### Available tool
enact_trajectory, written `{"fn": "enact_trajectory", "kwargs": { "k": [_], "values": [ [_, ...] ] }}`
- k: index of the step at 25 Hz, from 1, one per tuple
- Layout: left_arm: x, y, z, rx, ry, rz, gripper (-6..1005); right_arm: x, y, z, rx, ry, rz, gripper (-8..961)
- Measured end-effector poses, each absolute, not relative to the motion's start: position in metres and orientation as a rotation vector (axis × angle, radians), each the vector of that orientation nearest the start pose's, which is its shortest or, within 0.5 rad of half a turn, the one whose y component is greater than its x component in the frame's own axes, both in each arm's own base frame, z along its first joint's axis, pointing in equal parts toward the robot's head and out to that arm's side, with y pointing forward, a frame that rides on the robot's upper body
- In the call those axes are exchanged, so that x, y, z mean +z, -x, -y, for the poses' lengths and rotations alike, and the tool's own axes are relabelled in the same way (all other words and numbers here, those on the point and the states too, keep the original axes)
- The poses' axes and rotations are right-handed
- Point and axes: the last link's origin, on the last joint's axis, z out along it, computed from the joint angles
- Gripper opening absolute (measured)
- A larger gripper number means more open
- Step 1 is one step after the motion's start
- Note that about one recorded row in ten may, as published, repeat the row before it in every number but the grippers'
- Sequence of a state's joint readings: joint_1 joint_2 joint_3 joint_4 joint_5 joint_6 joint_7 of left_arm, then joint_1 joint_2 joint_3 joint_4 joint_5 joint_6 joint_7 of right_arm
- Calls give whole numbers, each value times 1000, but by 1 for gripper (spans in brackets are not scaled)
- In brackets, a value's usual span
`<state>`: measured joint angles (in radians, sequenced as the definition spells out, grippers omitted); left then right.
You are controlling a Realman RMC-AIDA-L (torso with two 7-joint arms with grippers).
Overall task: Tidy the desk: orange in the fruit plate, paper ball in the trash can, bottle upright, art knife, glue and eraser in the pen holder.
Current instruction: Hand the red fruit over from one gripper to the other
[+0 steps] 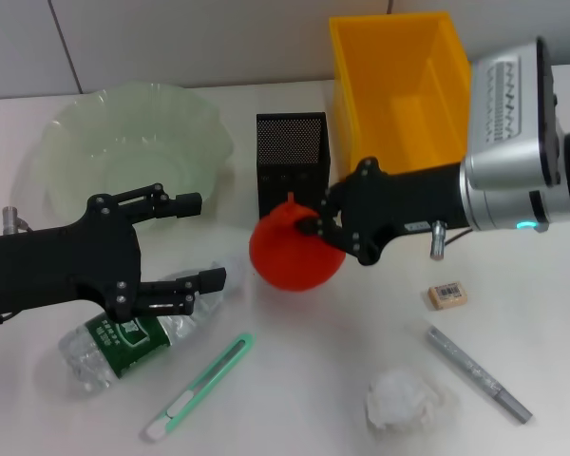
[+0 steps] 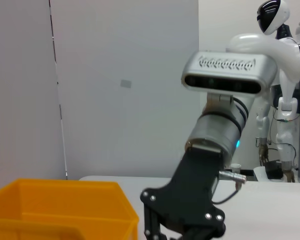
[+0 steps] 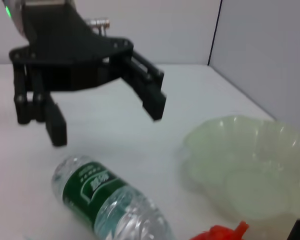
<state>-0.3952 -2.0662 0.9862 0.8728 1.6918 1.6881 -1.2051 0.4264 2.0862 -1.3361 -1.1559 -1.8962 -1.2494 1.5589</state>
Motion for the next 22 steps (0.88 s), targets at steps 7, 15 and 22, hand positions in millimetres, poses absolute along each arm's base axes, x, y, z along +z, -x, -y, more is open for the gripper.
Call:
{"fn": "enact_trajectory", "kwargs": {
  "k": [7,15,22],
  "values": [
    [16,228,-302,-850,2805,71,835,-10,-164,-351,341,2775,-43,40],
    [15,228,-301,-849,2808,70,835,4,-145,-360,358,2724,20,39],
    [12,229,-300,-853,2815,79,835,18,-128,-384,396,2658,31,39]
  ]
}}
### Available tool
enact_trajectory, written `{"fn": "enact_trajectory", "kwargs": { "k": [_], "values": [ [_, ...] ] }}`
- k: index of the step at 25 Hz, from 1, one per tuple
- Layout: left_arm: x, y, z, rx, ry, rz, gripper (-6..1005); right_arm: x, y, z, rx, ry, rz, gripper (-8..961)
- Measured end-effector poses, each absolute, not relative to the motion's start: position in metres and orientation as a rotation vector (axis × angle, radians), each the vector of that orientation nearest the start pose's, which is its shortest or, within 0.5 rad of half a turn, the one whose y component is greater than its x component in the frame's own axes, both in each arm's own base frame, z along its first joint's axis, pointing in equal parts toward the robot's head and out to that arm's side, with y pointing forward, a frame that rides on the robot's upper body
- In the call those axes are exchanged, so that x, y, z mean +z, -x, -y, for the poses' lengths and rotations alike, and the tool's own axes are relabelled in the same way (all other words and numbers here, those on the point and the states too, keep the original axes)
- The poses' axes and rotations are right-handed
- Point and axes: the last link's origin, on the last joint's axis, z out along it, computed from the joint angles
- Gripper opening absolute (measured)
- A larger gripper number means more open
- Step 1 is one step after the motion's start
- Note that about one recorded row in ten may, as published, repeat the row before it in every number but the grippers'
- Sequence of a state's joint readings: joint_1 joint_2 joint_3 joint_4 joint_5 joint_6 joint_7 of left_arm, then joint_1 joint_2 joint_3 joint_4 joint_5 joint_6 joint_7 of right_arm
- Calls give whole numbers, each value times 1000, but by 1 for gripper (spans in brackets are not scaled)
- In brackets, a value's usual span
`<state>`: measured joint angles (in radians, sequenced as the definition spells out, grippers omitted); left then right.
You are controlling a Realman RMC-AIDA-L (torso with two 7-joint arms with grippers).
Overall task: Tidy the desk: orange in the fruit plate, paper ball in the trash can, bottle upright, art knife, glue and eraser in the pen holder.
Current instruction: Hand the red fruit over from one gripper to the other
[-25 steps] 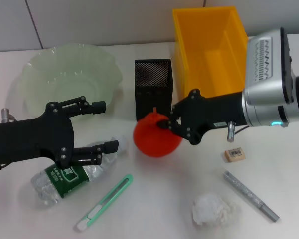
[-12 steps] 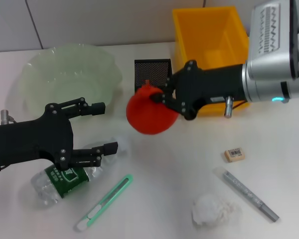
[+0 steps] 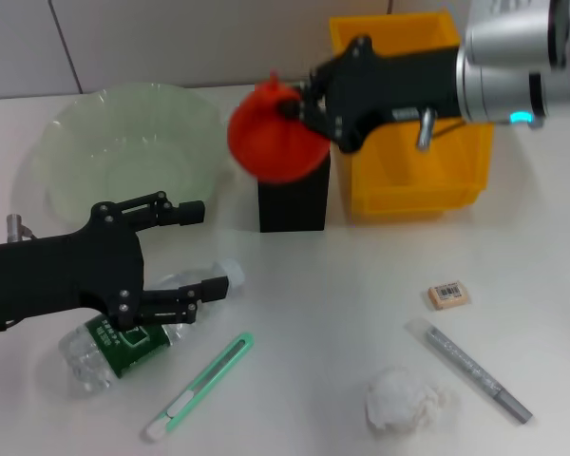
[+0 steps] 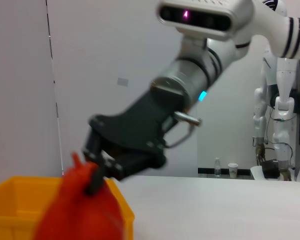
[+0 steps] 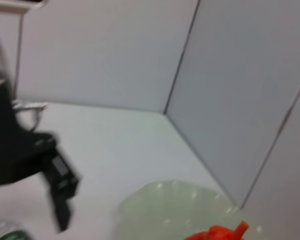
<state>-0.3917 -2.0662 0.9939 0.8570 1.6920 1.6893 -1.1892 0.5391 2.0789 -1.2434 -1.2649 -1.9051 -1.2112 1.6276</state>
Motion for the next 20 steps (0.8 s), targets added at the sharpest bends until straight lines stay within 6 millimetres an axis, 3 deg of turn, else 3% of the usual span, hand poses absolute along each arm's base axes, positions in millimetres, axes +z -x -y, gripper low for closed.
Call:
{"fn": "enact_trajectory", "kwargs": {
  "k": [10,20],
  "values": [
    [9,229,-300,-859,2818,69,835,10,-115,-425,365,2628,30,39],
    [7,231,-299,-864,2818,57,835,-5,-98,-448,371,2618,54,39]
  ]
}}
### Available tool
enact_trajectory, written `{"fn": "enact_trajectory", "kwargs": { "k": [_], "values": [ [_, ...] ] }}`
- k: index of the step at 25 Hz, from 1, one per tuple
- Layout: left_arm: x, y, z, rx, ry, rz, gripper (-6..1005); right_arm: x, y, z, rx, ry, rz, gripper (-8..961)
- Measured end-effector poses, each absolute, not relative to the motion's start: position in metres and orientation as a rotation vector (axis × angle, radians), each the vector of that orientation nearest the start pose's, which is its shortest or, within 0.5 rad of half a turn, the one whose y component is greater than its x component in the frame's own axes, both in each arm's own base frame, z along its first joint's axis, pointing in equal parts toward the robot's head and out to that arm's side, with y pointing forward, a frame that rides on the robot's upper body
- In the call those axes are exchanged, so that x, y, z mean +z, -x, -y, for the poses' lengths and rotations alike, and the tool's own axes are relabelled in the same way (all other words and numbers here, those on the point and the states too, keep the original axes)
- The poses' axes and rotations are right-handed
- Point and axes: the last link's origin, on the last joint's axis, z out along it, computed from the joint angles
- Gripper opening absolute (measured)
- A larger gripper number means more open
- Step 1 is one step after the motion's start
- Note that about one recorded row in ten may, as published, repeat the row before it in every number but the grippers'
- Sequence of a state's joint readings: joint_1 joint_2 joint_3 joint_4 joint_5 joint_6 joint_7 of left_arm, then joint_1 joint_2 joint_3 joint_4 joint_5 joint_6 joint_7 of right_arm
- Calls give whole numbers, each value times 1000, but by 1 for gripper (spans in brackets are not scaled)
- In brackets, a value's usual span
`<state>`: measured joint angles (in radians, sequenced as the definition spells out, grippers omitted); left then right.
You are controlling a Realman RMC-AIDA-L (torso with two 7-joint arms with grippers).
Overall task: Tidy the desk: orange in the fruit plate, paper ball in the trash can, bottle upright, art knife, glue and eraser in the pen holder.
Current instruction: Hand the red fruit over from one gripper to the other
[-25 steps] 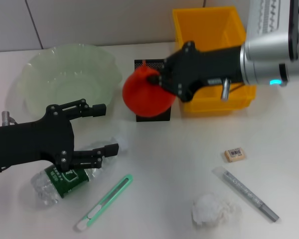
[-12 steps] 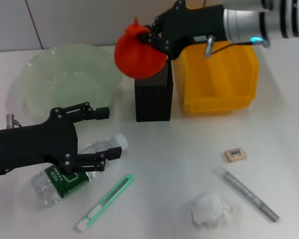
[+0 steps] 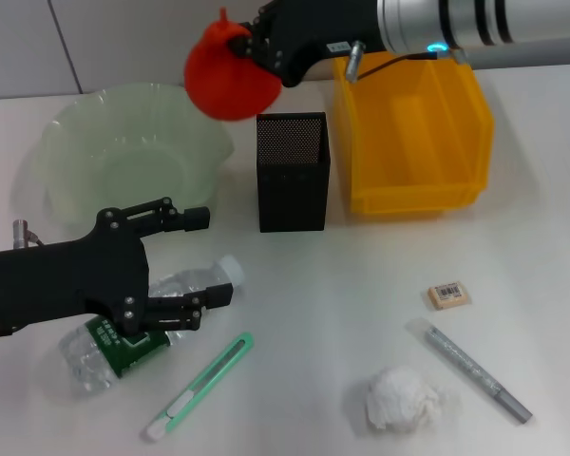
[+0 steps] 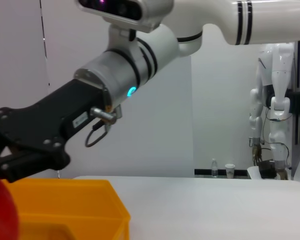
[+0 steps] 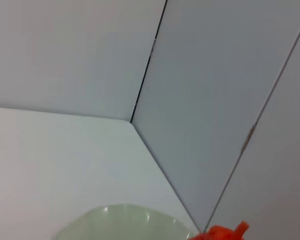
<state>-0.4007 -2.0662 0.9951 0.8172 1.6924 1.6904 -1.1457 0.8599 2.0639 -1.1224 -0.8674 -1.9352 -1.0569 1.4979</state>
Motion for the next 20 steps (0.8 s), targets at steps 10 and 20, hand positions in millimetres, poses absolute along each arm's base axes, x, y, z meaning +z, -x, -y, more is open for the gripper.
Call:
{"fn": "enact_trajectory", "kwargs": {
  "k": [10,20],
  "values": [
    [6,232,-299,-868,2810,49,835,-18,-88,-459,494,2591,70,39],
    [6,231,-301,-869,2805,30,836,-34,-85,-465,520,2573,67,39]
  ]
}}
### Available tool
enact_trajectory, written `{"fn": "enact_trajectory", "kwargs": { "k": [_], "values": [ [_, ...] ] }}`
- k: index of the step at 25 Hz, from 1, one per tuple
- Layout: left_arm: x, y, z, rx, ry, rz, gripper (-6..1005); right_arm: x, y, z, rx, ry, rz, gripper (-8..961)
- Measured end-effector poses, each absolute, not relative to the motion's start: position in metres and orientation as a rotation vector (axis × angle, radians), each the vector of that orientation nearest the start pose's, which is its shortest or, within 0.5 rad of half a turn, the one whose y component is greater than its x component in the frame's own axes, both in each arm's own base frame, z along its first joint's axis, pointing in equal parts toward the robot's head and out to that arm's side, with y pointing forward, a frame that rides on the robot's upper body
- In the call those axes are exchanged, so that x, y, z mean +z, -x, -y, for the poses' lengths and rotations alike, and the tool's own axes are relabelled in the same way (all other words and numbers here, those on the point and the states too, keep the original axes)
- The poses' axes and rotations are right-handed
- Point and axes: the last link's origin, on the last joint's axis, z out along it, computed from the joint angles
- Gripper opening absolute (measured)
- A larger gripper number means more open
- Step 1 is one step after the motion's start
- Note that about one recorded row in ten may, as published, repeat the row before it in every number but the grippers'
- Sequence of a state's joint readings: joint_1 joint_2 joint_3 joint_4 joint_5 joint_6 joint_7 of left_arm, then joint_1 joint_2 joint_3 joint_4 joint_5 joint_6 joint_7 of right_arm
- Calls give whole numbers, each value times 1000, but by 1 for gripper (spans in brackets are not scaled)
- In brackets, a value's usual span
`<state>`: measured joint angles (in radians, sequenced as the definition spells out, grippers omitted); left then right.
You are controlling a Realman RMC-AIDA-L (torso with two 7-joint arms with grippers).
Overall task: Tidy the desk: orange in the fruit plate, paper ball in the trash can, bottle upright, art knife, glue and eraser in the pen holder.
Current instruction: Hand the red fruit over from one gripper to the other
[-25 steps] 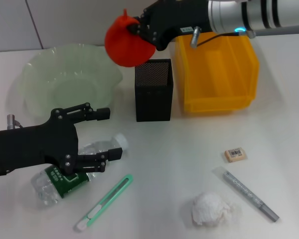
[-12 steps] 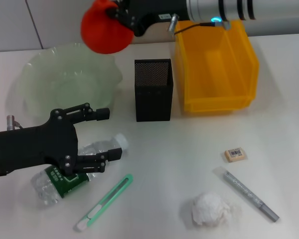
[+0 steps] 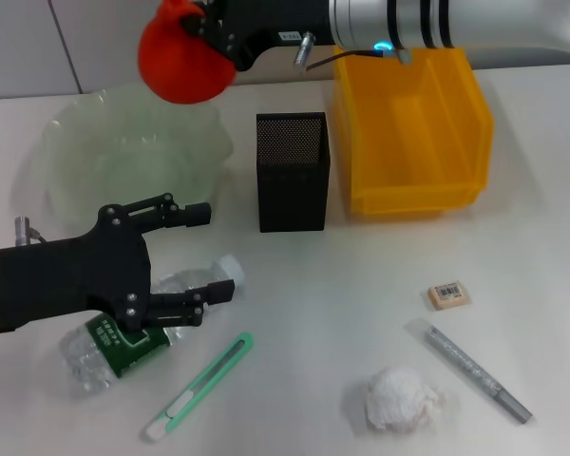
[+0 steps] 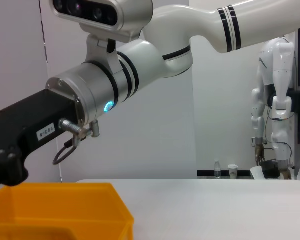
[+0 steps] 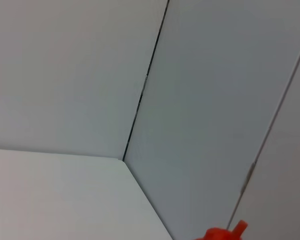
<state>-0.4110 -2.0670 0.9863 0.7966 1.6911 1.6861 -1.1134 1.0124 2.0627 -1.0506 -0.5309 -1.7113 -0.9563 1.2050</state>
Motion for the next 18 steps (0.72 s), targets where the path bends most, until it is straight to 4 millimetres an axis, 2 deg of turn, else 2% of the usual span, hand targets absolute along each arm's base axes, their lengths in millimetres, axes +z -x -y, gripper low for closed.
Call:
{"fn": "enact_trajectory", "kwargs": {
  "k": [9,14,18],
  "values": [
    [3,225,-304,-876,2814,14,836,-48,-85,-467,486,2579,36,39],
    [2,226,-305,-877,2804,13,836,-49,-87,-467,482,2573,25,39],
    [1,227,-308,-858,2789,18,836,-43,-90,-464,517,2562,32,39]
  ]
}}
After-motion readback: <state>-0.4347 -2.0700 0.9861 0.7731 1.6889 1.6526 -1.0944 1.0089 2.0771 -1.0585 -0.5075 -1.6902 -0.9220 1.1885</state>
